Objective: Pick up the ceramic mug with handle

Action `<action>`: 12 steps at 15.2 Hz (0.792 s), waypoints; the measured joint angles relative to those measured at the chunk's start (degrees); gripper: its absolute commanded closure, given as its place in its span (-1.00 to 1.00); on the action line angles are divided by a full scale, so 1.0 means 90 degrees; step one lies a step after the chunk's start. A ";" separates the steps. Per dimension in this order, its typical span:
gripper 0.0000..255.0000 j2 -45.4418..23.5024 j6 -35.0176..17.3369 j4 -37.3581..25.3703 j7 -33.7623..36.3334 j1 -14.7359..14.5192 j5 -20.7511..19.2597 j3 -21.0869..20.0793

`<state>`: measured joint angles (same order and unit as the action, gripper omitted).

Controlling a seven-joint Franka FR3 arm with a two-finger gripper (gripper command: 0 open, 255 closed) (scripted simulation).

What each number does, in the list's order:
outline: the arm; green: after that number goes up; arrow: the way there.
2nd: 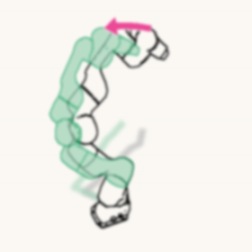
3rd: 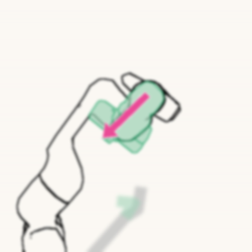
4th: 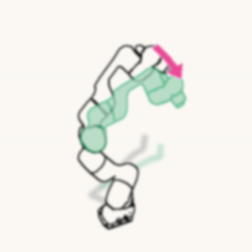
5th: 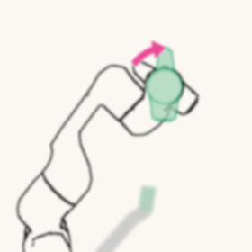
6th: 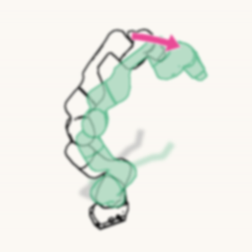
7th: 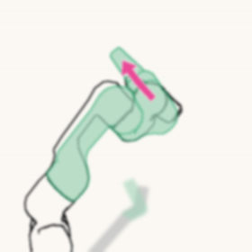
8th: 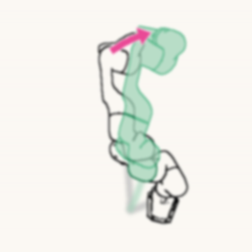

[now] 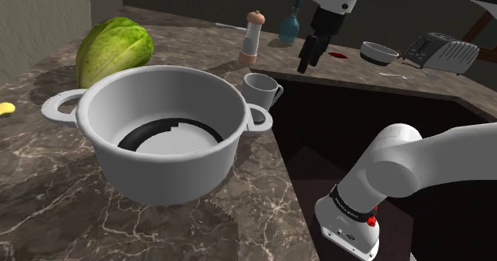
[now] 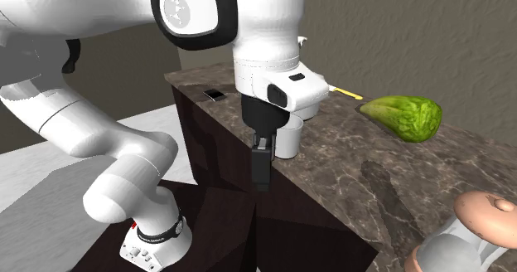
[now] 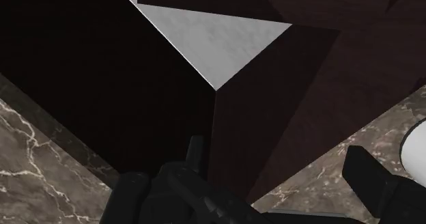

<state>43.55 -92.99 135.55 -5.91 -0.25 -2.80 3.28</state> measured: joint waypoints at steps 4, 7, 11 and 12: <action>-1.00 -0.0073 -0.0004 -0.0056 0.0364 -0.0107 0.0179 -0.0327; -1.00 -0.0117 0.0000 -0.0091 0.0848 -0.0241 0.0405 -0.0752; -1.00 -0.0456 -0.0053 -0.0367 0.1532 -0.0404 0.0687 -0.1348; -1.00 -0.0480 -0.0009 -0.0433 0.1719 -0.0453 0.0764 -0.1505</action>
<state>39.23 -93.07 131.65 9.56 -4.32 4.07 -10.26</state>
